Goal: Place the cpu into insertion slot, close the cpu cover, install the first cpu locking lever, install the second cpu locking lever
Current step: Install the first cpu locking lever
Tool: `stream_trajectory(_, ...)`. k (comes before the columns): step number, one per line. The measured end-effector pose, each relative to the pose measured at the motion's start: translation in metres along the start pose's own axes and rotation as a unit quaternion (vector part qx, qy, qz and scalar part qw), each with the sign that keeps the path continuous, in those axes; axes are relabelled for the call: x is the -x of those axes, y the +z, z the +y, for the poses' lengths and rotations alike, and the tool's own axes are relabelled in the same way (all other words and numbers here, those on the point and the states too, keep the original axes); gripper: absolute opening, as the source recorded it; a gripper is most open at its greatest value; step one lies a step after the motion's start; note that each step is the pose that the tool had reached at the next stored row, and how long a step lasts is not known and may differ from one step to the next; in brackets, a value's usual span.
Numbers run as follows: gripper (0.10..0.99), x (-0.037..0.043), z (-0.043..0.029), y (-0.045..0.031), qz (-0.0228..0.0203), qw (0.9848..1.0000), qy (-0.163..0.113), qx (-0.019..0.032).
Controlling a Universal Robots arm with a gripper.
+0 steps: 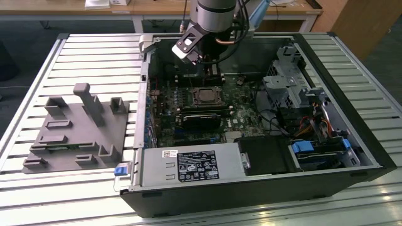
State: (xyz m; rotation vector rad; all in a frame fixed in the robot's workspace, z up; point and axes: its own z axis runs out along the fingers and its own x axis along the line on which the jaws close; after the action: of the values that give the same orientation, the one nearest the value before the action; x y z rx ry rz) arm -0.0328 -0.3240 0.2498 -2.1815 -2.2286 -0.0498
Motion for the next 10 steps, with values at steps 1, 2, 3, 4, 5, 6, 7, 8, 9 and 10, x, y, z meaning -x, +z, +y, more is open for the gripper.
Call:
stream_trajectory(1, 0.106, 0.0, 0.0, -0.0005, 0.0, 1.0, 0.0, 0.0)
stream_trajectory(2, 0.106, 0.0, 0.0, -0.001, 0.0, 1.0, 0.0, 0.0)
stream_trajectory(3, 0.106, 0.0, 0.0, -0.0015, -0.0001, 1.0, 0.0, 0.0)
stream_trajectory(4, 0.106, -0.0001, 0.0, -0.002, 0.0, 1.0, 0.0, 0.0)
stream_trajectory(5, 0.106, -0.0001, 0.0, -0.0026, -0.0001, 1.0, 0.0, 0.0)
stream_trajectory(6, 0.106, -0.0001, 0.0, -0.003, 0.0, 1.0, 0.0, 0.0)
stream_trajectory(7, 0.106, -0.0001, 0.0, -0.0036, 0.0, 1.0, 0.0, 0.0)
stream_trajectory(8, 0.106, -0.0002, 0.0, -0.0042, 0.0, 1.0, 0.0, 0.0)
stream_trajectory(9, 0.106, -0.0002, 0.0, -0.0051, 0.0, 1.0, 0.0, 0.0)
stream_trajectory(10, 0.106, -0.0002, 0.0, -0.0061, 0.0, 1.0, 0.0, 0.0)
